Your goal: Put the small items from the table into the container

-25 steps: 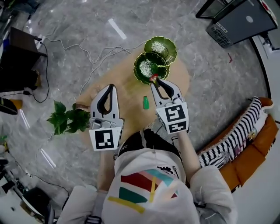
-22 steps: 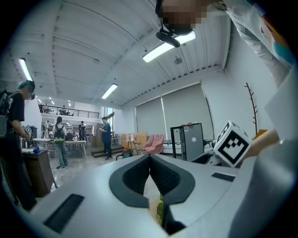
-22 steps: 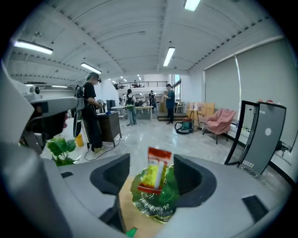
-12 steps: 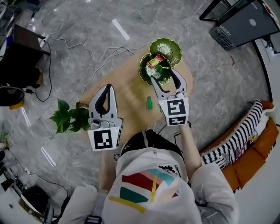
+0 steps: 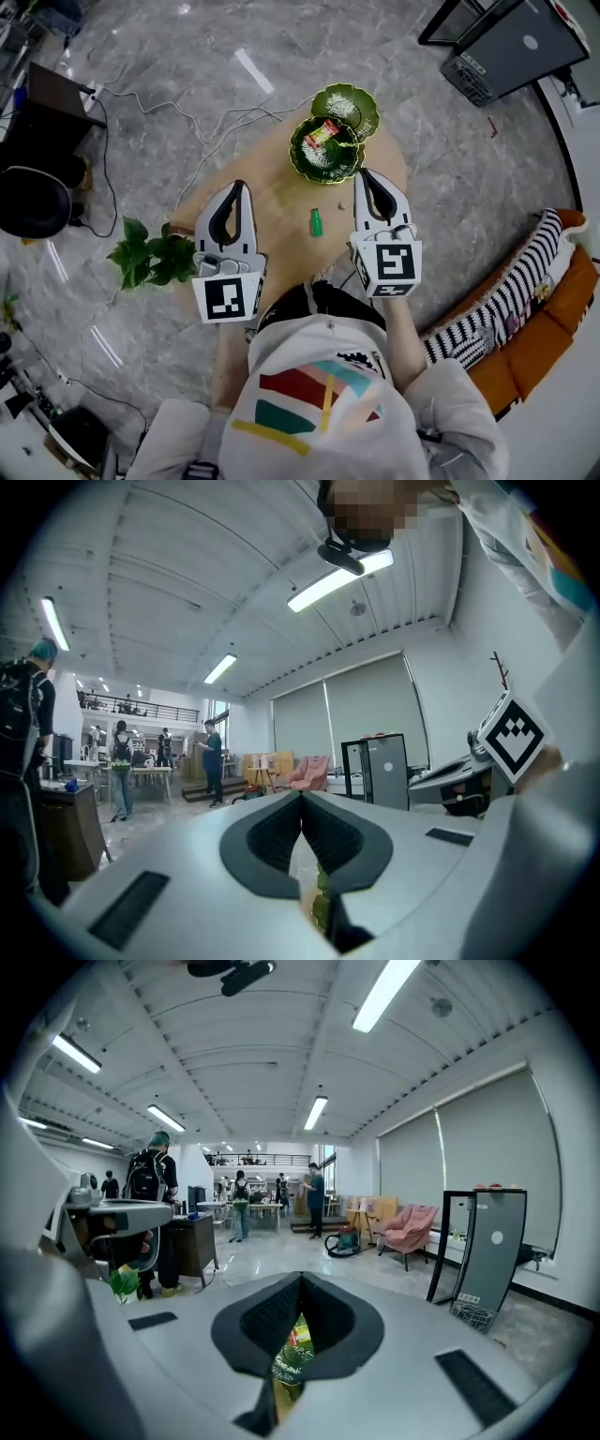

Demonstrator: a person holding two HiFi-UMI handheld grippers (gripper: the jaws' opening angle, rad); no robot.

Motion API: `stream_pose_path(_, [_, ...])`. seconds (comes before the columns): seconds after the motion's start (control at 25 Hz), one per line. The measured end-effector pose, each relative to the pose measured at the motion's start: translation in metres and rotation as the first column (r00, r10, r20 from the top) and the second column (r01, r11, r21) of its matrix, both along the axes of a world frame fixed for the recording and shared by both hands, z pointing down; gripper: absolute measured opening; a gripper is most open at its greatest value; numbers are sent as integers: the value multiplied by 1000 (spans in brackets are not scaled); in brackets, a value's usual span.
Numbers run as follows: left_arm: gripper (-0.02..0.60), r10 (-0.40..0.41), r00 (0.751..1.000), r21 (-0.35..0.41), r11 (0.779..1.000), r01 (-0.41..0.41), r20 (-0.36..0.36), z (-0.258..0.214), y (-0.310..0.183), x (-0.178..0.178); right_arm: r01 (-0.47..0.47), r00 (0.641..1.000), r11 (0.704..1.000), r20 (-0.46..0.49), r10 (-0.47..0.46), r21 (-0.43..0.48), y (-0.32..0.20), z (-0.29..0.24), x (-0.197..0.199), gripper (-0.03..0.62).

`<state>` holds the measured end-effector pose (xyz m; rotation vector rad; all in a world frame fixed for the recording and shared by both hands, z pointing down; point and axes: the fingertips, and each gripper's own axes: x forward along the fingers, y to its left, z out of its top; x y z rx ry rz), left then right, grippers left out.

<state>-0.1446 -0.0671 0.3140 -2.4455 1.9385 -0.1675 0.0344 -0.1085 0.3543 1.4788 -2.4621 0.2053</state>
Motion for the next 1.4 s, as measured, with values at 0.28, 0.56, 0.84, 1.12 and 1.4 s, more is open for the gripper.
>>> stream_pose_path(0.28, [9, 38, 998, 39, 998, -39, 43, -24, 9, 21, 15, 992, 1000, 122, -18, 21, 27, -25, 15, 12])
stream_pose_path(0.56, [8, 39, 999, 94, 995, -40, 7, -42, 16, 28, 22, 989, 999, 144, -27, 37, 35, -35, 22, 12])
stream_pose_path(0.84, [9, 65, 997, 85, 994, -68, 40, -41, 17, 45, 72, 982, 997, 174, -77, 36, 46, -31, 28, 12])
stream_pose_path(1.12, [9, 79, 996, 50, 995, -81, 38, -24, 15, 59, -22, 974, 986, 221, 59, -165, 42, 44, 52, 82])
stream_pose_path(1.4, [8, 53, 998, -32, 998, -52, 41, 82, 5, 70, 59, 998, 967, 4, -59, -248, 25, 205, 52, 239])
